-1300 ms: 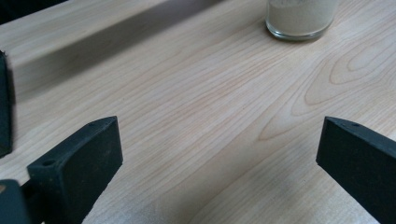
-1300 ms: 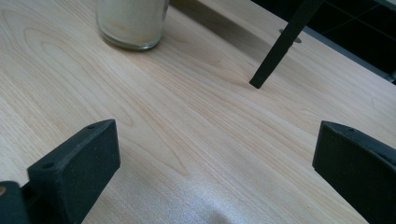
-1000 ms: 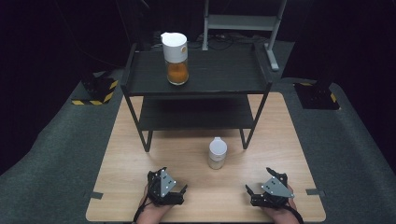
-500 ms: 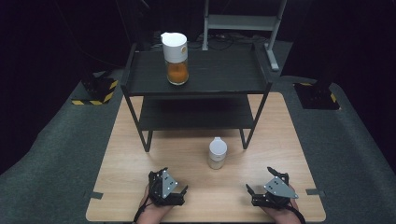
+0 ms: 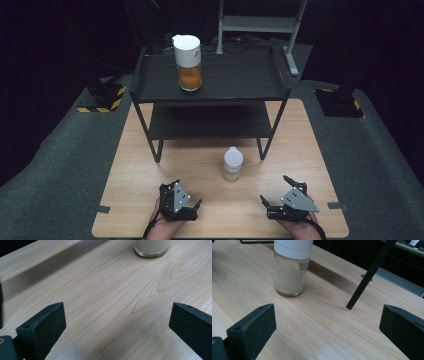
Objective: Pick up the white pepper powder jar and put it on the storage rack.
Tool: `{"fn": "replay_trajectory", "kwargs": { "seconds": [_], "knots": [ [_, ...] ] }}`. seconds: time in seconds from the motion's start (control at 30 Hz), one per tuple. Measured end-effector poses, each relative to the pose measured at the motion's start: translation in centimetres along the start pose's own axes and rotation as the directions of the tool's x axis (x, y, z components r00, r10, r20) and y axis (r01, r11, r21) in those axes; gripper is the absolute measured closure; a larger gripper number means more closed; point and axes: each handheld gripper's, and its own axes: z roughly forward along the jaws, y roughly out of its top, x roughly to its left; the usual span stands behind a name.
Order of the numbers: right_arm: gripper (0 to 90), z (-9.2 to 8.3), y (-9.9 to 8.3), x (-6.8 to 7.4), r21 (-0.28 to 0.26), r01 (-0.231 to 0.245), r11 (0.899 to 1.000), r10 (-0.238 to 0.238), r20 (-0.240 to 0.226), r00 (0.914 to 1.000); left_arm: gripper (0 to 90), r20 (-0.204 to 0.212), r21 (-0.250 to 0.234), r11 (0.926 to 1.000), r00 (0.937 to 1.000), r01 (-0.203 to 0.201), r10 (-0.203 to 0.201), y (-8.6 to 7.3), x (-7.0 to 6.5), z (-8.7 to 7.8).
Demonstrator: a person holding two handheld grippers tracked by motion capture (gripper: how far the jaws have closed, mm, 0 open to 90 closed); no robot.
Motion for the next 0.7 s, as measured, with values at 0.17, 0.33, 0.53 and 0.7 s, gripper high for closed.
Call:
{"fn": "replay_trajectory", "kwargs": {
  "seconds": [0.17, 0.33, 0.53, 0.7],
  "knots": [
    [0.0, 0.3, 0.4, 0.2, -0.012, 0.011, 1.000, -0.011, -0.002, 0.9999, 1.2, 0.000, 0.003, 1.0000, 1.0000, -0.007, 0.007, 0.1, -0.1, 0.0],
    [0.0, 0.7, 0.7, 0.3, -0.018, 0.005, 1.000, -0.005, -0.012, 0.9999, 1.2, 0.001, -0.002, 1.0000, 1.0000, -0.004, 0.004, 0.0, 0.0, 0.0],
    [0.0, 1.4, 1.3, 0.4, -0.022, -0.002, 1.000, 0.002, -0.021, 0.9998, 1.2, 0.004, -0.004, 1.0000, 1.0000, -0.003, 0.003, -0.1, 0.1, 0.0],
    [0.0, 2.0, 1.7, 0.5, -0.025, -0.012, 1.000, 0.012, -0.030, 0.9995, 1.3, 0.007, -0.007, 1.0000, 1.0000, -0.003, 0.003, -0.1, 0.1, -0.1]
  ]
}}
